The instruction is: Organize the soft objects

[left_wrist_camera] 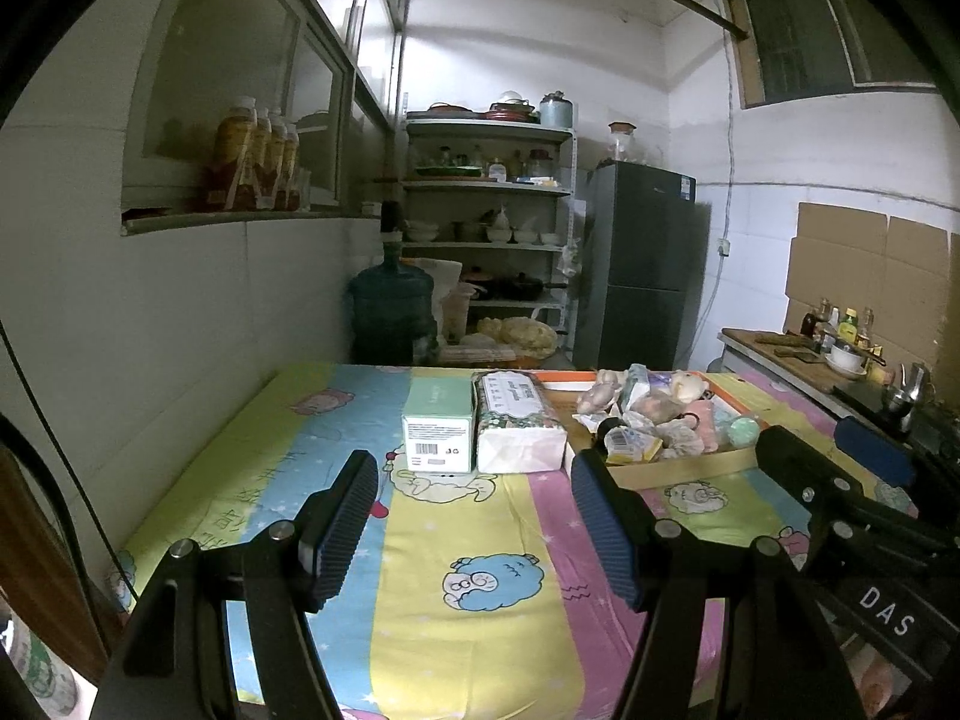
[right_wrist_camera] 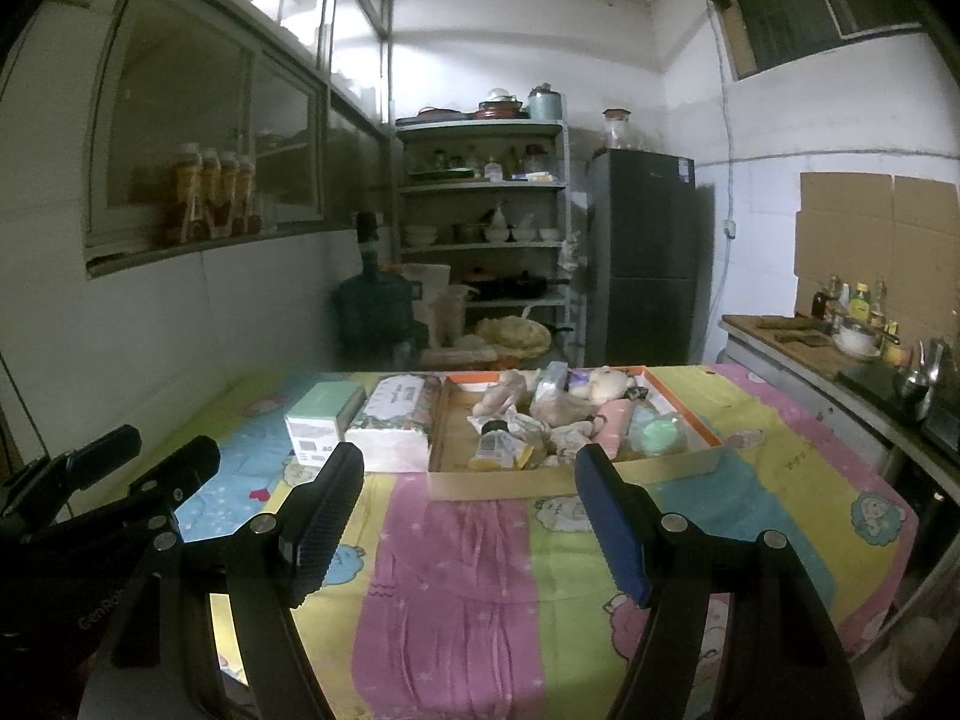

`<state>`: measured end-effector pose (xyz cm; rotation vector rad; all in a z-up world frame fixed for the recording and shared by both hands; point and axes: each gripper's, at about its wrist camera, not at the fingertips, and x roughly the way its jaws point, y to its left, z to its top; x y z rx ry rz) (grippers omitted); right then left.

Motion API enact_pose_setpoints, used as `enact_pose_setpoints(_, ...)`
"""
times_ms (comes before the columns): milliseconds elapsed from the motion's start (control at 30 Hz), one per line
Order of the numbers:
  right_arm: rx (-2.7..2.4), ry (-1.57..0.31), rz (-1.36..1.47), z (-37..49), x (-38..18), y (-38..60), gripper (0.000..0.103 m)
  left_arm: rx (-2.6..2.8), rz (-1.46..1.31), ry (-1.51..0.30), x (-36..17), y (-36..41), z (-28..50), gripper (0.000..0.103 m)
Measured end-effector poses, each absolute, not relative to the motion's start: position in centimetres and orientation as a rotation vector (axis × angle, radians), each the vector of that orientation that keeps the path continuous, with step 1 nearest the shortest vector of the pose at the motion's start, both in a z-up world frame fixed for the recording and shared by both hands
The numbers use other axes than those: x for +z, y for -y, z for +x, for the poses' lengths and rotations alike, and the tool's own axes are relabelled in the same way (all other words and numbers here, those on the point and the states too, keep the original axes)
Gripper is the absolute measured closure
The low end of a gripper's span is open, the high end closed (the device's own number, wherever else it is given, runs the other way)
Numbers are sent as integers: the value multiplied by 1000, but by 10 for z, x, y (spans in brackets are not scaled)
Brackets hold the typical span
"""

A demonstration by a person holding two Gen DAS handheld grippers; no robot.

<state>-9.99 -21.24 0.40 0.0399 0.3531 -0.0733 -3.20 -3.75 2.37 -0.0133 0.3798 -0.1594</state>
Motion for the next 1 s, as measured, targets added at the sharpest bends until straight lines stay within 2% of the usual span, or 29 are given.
enact_pose_setpoints(1000, -70, -353, 35, -99, 3, 209, 28, -157, -13, -383, 24, 36, -32, 36)
